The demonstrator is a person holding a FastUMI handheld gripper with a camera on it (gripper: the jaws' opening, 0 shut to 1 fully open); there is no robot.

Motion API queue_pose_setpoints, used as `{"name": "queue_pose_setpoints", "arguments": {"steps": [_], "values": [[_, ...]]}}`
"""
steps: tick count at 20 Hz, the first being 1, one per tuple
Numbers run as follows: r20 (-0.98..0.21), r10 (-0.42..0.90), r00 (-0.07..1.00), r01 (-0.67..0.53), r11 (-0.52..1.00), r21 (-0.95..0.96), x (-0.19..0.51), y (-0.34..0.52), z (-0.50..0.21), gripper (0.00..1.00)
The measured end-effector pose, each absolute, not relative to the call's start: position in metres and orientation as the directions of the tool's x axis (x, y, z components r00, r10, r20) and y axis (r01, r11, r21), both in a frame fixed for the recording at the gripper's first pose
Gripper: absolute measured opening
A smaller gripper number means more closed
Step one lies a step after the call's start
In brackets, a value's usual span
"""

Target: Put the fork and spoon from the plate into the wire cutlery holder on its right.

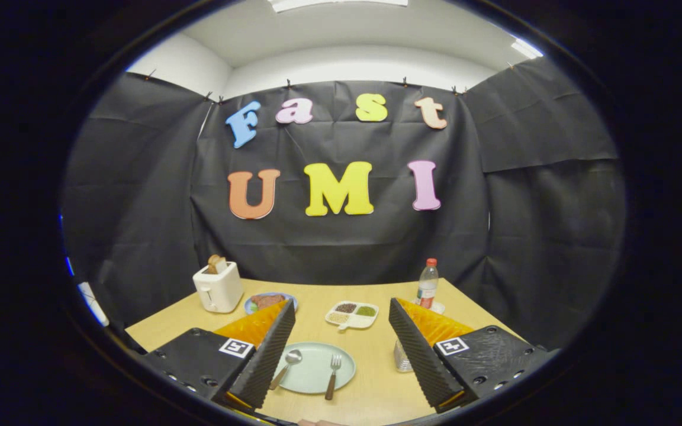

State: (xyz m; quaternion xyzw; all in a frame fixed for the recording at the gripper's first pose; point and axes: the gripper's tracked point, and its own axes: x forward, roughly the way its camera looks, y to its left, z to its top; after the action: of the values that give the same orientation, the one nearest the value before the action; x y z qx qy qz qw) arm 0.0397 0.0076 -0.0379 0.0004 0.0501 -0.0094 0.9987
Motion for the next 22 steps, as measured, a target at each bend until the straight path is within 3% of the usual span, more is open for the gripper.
{"name": "queue_pose_setpoints", "arguments": {"steps": [12, 22], "values": [[-0.346, 0.005, 0.938, -0.012, 1.000, -0.019, 0.090, 0.025, -0.133, 0.96], [-0.573, 0.016, 0.820, -0.014, 1.000, 0.007, 0.132, 0.031, -0.231, 0.96]]}}
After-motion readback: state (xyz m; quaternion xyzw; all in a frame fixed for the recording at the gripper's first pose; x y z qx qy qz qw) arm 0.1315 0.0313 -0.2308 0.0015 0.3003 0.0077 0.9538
